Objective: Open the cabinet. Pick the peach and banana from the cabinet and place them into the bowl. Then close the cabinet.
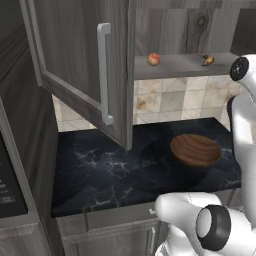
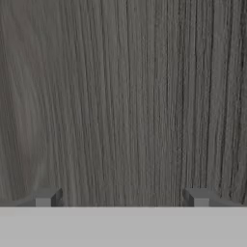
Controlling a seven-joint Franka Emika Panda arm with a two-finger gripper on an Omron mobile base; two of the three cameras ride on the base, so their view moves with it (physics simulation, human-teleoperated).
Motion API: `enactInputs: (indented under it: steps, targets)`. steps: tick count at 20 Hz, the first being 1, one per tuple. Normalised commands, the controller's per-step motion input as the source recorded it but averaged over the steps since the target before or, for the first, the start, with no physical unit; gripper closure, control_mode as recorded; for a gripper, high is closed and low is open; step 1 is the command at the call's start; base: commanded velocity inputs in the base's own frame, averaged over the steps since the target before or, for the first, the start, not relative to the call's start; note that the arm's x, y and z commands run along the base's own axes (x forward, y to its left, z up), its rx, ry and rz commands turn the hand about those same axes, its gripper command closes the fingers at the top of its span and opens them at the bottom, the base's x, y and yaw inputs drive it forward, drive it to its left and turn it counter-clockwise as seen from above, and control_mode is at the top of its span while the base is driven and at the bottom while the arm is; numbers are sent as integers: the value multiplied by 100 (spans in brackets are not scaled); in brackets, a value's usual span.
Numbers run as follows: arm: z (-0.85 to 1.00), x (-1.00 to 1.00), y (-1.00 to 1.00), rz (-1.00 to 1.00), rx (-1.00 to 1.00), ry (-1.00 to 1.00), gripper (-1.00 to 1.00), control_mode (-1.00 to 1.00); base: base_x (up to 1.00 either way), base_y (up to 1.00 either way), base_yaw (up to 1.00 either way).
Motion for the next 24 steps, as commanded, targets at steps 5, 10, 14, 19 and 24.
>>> enactInputs:
  steps: [5,10,14,19,24]
  targets:
    - [30,-24,100,6,-3,-3,-100,-100,0,0,0]
    - [33,-14,81,22,0,1,-100,-100,0,0,0]
    - [6,-8,58,35,-1,11,-100,-100,0,0,0]
    - [-2,-3,10,51,0,16,-100,-100,0,0,0]
    - [-10,0,0,51,11,1,-100,-100,0,0,0]
